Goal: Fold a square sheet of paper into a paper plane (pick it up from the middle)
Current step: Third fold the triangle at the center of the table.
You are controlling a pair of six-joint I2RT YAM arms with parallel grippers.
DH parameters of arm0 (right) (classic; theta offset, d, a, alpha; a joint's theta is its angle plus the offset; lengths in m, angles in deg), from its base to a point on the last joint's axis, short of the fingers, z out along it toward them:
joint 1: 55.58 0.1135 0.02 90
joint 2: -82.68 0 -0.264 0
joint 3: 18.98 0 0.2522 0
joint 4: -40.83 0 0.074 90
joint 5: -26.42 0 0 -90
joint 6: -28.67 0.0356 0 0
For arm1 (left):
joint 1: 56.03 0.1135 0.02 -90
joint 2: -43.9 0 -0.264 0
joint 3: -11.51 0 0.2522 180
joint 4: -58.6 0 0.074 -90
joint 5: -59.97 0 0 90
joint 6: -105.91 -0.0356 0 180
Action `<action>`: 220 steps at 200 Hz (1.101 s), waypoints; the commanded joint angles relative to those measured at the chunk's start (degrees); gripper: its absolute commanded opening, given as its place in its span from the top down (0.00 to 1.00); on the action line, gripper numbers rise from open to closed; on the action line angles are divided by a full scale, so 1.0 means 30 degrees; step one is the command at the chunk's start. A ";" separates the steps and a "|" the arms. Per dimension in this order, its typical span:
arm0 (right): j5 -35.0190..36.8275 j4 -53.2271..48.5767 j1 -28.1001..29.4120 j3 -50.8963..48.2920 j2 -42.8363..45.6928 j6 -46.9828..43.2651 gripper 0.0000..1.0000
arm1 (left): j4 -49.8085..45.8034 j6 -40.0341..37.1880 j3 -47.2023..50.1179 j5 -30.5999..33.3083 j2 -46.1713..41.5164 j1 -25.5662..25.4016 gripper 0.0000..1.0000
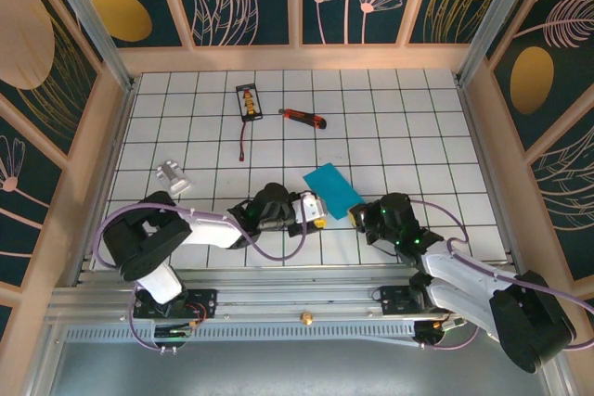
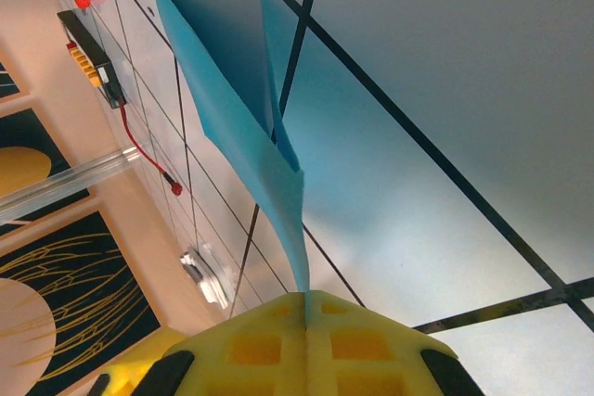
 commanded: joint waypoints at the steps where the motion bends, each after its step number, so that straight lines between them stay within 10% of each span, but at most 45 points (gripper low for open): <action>1: -0.0141 0.0117 -0.0137 0.0272 -0.0031 0.0295 1.00 | 0.0745 -0.3324 -0.0692 0.0283 0.0728 -0.0397 0.45; 66: -0.0330 0.0293 -0.0167 0.0321 -0.0276 0.0204 1.00 | 0.0945 -0.6024 -0.1836 0.1686 0.2876 -0.0686 0.50; 220: -0.0382 0.0150 -0.0185 0.0462 -0.0397 -0.0181 0.95 | 0.2215 -0.7159 -0.1525 0.0854 0.3380 -0.0706 1.00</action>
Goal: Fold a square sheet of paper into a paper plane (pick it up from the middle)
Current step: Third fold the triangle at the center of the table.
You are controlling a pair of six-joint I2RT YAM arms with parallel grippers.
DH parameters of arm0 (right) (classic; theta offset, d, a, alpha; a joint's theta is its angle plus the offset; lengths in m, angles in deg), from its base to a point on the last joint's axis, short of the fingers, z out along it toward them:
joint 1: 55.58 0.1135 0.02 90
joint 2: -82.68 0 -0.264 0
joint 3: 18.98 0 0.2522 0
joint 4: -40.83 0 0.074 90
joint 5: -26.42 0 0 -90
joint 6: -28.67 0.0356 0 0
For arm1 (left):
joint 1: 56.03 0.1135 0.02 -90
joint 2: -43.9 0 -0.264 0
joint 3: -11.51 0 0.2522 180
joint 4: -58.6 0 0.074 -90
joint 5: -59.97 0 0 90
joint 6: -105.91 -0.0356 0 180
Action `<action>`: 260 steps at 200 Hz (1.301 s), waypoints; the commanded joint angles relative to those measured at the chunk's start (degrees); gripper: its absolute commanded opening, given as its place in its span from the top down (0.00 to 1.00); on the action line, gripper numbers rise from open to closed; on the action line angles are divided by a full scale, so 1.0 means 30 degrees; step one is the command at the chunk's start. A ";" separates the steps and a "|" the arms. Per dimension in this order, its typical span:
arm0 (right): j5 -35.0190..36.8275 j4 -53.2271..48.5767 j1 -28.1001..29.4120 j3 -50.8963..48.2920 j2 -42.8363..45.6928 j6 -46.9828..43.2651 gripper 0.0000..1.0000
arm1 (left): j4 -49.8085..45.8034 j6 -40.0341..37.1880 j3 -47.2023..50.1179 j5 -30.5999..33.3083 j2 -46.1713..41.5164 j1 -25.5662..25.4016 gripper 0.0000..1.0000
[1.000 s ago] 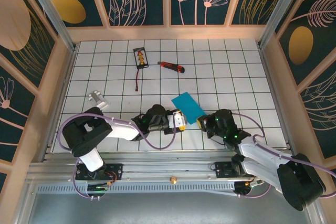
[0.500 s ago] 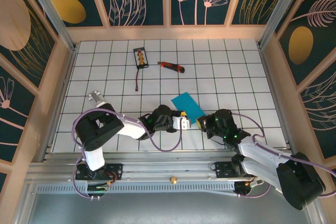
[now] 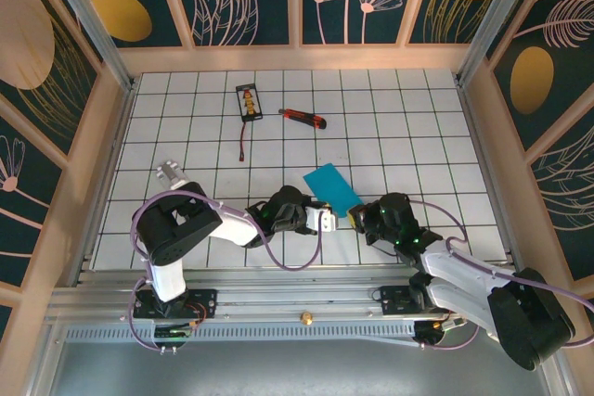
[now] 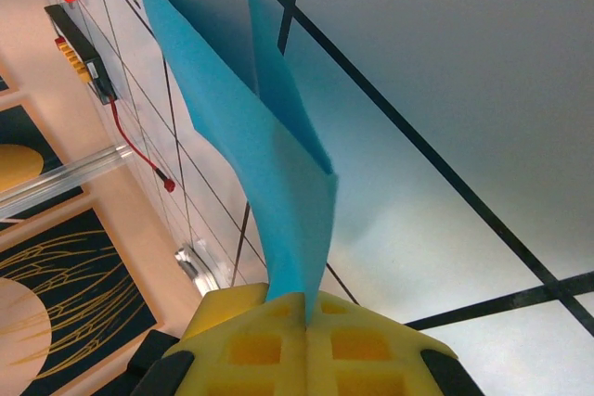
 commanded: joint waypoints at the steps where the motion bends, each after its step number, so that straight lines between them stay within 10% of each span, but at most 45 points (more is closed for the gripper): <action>1: -0.0094 -0.0005 -0.0176 0.0468 -0.0011 -0.0229 0.94 | 0.0672 -0.0419 -0.0015 -0.0881 0.0102 -0.0138 1.00; 92: 0.1862 -0.9293 -0.1130 0.4450 0.2996 -1.1729 0.66 | -0.0949 -0.0478 0.0365 -0.3147 -0.0917 0.0568 1.00; 156: 0.0634 -0.6640 0.0459 0.5217 0.1373 -2.2034 0.61 | -0.5687 -0.1341 -0.0780 -0.6123 -0.2000 0.2455 1.00; 260: -0.0579 0.0195 0.2782 0.2680 0.0264 -2.6736 0.61 | -0.8732 -0.1709 -0.2428 -0.8153 -0.1553 0.3516 1.00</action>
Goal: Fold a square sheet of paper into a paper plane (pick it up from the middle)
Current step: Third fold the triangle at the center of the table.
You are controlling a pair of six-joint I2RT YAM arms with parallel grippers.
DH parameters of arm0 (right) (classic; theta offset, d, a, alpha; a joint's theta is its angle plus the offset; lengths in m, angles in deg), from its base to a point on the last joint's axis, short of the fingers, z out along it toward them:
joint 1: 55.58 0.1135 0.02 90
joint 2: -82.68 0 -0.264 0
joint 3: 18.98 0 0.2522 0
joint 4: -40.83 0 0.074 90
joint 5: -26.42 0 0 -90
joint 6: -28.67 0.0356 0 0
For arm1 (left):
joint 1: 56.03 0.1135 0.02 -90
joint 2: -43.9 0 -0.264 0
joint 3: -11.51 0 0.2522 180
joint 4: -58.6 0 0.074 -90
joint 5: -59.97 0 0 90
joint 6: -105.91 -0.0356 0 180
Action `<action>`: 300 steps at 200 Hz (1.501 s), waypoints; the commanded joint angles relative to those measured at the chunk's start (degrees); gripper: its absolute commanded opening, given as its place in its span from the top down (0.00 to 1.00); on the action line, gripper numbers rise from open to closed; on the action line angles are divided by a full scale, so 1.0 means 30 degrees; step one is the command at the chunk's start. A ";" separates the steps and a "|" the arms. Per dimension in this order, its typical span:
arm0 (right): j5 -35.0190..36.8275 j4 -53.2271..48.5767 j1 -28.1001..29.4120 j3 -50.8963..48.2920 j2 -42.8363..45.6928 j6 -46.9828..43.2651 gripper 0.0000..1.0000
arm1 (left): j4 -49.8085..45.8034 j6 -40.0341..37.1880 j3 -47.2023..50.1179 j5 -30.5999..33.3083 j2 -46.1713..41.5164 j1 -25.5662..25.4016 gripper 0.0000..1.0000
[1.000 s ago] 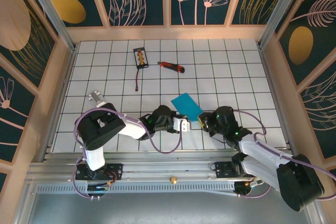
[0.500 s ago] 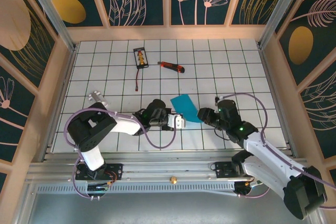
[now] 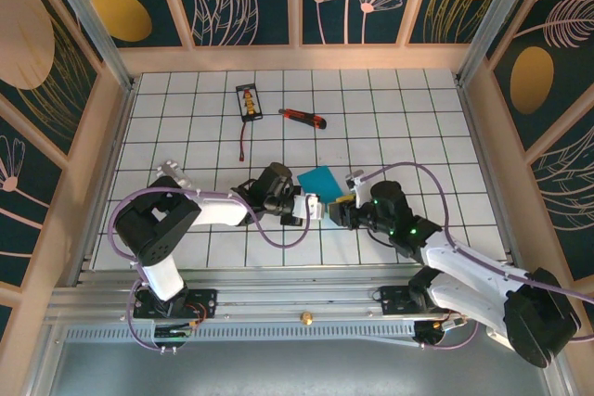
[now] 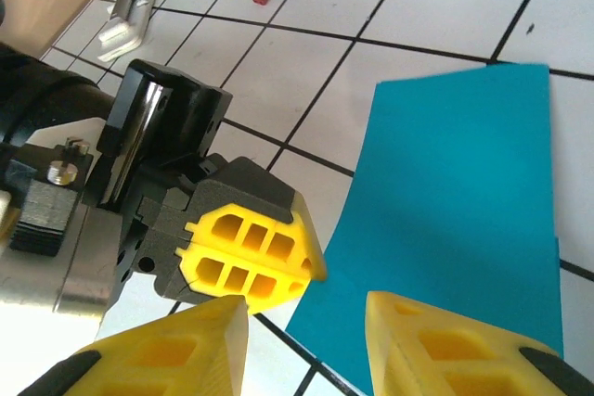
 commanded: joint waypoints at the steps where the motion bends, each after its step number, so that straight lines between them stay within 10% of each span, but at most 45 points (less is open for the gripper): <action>1: 0.0003 0.1901 0.0463 -0.0621 -0.0142 -0.1048 0.61 | -0.0830 -0.0623 -0.0556 -0.1521 0.0104 0.0226 1.00; 135: 0.0103 0.4446 0.1252 -0.1896 -0.2219 -0.1422 0.68 | -0.1808 -0.0952 -0.1136 -0.1897 0.0284 0.0416 1.00; 300: -0.0613 0.5456 0.1234 -0.2204 -0.3203 -0.0948 1.00 | -0.2032 -0.0773 -0.1141 -0.1668 0.0157 0.0405 1.00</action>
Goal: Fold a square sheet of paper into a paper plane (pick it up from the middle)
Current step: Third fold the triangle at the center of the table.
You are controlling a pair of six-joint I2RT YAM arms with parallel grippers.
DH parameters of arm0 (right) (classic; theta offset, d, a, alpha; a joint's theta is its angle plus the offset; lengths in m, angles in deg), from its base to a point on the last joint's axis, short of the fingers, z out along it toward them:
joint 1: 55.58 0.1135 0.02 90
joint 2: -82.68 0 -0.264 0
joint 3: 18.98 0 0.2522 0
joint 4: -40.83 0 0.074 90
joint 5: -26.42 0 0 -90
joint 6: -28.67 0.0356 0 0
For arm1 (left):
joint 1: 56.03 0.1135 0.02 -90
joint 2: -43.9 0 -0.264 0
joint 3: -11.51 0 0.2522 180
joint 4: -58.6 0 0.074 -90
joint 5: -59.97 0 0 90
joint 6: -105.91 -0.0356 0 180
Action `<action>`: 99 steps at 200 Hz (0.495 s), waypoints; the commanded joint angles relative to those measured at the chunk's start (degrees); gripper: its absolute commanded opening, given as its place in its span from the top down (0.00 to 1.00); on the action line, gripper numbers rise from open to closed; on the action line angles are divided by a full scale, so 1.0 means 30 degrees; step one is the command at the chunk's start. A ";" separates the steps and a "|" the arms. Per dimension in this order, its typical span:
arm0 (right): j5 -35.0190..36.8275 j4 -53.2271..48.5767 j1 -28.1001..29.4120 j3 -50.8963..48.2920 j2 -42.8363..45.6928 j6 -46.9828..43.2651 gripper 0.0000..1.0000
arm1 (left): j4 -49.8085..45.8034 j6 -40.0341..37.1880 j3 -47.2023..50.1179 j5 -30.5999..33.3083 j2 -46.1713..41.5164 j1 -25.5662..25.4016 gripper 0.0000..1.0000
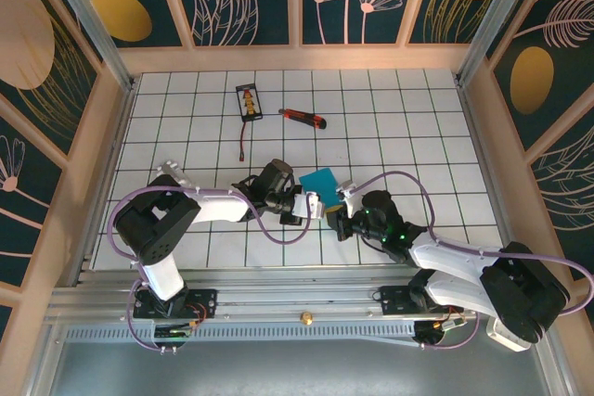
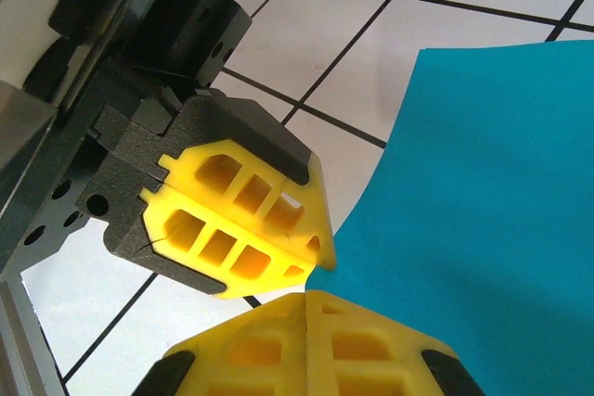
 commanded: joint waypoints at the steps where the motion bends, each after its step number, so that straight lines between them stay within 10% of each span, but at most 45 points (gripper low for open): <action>1: -0.0610 0.0501 0.0143 -0.0325 -0.0011 0.0106 1.00 | -0.0397 -0.0330 -0.0395 -0.0755 0.0027 0.0150 1.00; 14: -0.0836 0.0400 0.0088 -0.0356 -0.0027 0.0407 1.00 | -0.0329 0.0270 -0.0444 -0.0602 -0.0124 0.0169 1.00; 99: -0.1906 0.1561 0.0145 -0.1046 0.0368 0.3677 1.00 | 0.7959 1.3700 0.5178 0.3894 -0.6232 0.0195 0.22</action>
